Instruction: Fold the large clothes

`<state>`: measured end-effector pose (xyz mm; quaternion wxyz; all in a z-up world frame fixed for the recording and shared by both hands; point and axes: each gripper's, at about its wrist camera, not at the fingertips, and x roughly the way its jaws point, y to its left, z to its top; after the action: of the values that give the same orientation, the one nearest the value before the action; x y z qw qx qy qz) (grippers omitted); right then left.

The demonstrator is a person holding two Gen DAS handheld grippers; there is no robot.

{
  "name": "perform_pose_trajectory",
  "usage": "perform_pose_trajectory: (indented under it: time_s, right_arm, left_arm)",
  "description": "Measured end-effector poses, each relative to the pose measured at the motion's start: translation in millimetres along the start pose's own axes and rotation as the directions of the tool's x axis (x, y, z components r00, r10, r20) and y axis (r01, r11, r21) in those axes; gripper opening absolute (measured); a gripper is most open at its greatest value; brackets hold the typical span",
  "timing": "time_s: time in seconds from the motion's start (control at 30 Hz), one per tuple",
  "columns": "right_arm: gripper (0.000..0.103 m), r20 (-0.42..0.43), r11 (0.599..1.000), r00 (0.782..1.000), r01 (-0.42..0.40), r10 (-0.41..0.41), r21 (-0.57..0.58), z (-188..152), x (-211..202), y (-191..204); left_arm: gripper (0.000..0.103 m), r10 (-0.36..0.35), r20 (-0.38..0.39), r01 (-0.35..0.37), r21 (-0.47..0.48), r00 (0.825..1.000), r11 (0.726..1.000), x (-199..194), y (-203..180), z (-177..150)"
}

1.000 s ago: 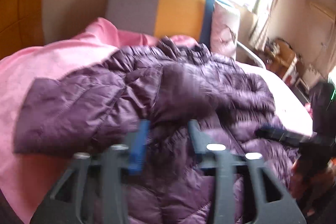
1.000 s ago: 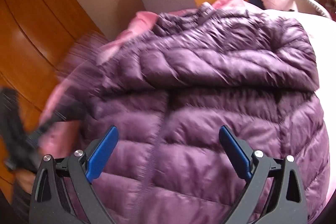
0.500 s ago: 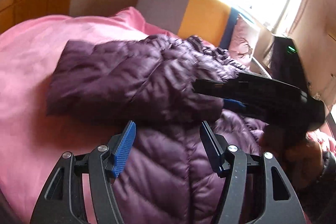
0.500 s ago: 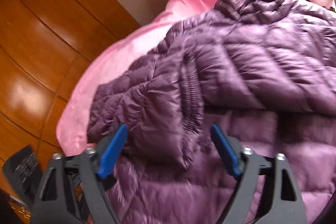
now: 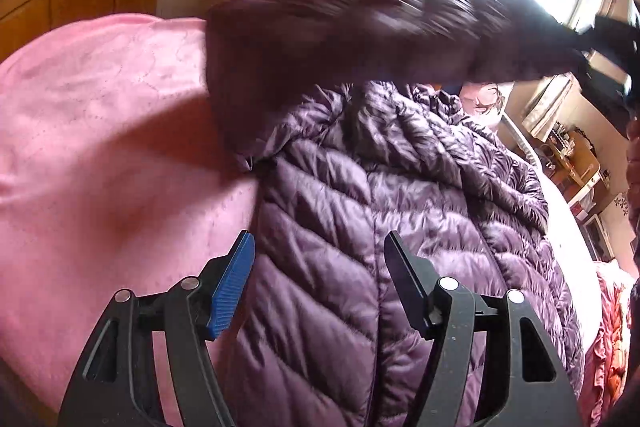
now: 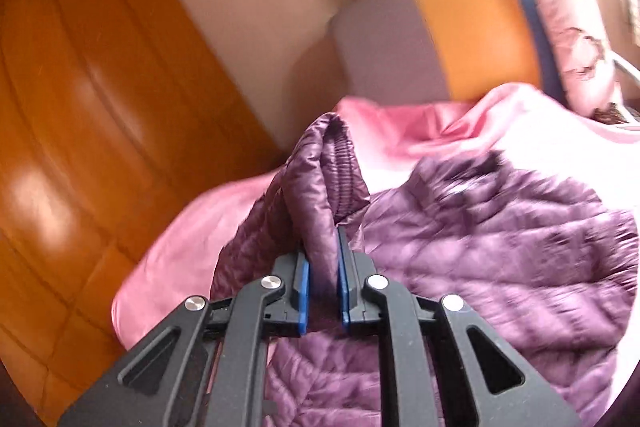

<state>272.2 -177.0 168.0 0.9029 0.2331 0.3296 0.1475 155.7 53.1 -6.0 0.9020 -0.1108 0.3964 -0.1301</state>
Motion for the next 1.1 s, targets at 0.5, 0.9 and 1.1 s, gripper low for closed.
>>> perform_pose_trajectory:
  time_s: [0.5,0.9,1.1]
  right_arm:
    - [0.010,-0.076,0.892,0.954,0.299,-0.291,0.339,-28,-48,-210]
    - [0.084,0.032,0.928,0.934,0.350,-0.357,0.127,-33,-69,-164]
    - [0.087,-0.047,0.891,0.890,0.454,-0.453,0.000,-42,-9,-161]
  left_arm:
    - [0.066,-0.023,-0.013,0.024,0.081,1.000,0.996,20,-24,27]
    - [0.071,-0.022,0.067,0.012,0.157,0.998,0.988,45,-51,103]
    - [0.071,-0.036,0.026,0.031,0.161,0.999,0.986,95,-72,136]
